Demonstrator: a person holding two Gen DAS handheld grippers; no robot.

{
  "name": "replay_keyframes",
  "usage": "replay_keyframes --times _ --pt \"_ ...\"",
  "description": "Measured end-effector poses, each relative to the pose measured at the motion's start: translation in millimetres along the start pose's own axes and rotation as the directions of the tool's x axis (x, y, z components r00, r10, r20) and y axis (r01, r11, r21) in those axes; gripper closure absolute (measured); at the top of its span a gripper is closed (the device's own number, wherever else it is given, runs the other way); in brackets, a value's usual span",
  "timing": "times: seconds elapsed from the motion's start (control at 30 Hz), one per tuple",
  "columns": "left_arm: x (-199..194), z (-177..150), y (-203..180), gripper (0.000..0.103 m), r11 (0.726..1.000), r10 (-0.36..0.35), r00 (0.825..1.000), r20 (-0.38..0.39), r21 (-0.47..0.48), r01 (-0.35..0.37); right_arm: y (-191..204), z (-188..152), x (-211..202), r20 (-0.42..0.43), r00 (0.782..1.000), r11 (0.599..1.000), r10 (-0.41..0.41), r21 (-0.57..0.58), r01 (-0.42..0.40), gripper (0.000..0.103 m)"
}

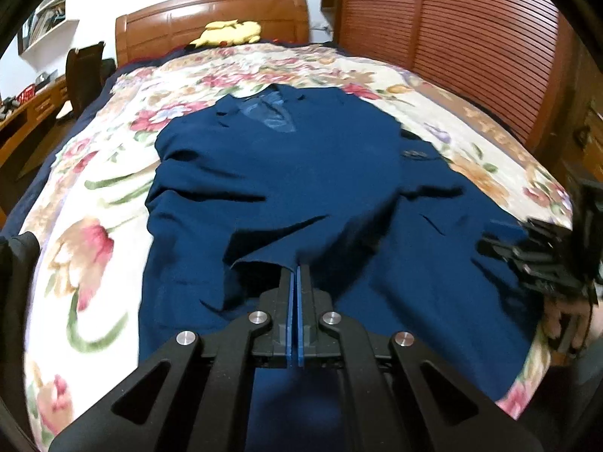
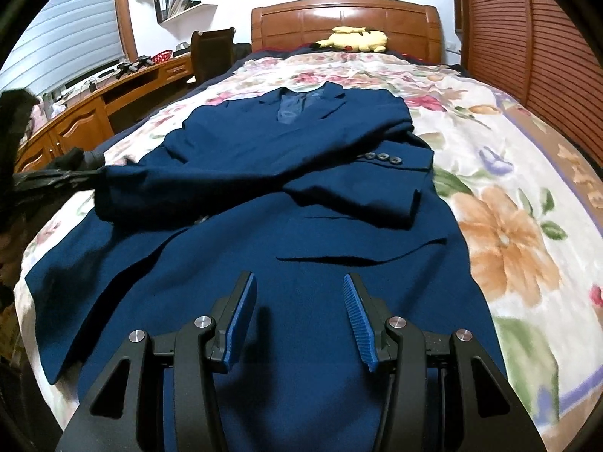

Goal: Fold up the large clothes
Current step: 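Grasp the jacket side with the left tool and fold it inward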

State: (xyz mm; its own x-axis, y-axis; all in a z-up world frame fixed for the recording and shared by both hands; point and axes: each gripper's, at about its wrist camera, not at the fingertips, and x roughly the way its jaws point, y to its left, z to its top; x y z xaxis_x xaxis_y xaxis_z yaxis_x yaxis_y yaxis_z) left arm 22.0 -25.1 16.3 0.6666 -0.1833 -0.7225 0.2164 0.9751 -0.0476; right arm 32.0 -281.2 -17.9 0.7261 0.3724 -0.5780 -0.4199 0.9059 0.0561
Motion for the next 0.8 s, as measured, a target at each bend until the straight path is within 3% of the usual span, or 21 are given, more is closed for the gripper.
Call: replay_keyframes --times 0.3,0.57,0.63,0.7,0.77,0.8 --pt "-10 -34 -33 0.101 0.998 0.041 0.999 -0.031 0.052 -0.039 0 -11 -21 0.022 1.0 1.0 0.001 -0.023 0.0 0.053" --pt "-46 -37 -37 0.1 0.992 0.104 0.993 0.045 0.064 -0.107 -4 -13 -40 0.055 0.998 0.999 0.006 -0.033 -0.004 0.053" --pt "-53 -37 -31 0.085 0.991 0.117 0.991 0.062 0.054 -0.12 -6 -13 -44 0.067 0.998 1.0 0.007 -0.023 -0.005 0.053" --pt "-61 -39 -21 0.041 0.991 0.12 0.989 0.086 0.045 -0.124 -7 -16 -47 0.07 0.998 1.0 0.005 -0.02 -0.004 0.053" --pt "-65 -43 -13 0.018 0.989 0.137 0.985 0.104 0.046 -0.143 -8 -18 -48 0.069 0.998 1.0 0.001 -0.02 0.001 0.053" --pt "-67 -46 -7 0.018 0.986 0.153 0.981 0.12 0.044 -0.159 -9 -19 -47 0.066 0.998 1.0 -0.004 -0.024 0.006 0.053"
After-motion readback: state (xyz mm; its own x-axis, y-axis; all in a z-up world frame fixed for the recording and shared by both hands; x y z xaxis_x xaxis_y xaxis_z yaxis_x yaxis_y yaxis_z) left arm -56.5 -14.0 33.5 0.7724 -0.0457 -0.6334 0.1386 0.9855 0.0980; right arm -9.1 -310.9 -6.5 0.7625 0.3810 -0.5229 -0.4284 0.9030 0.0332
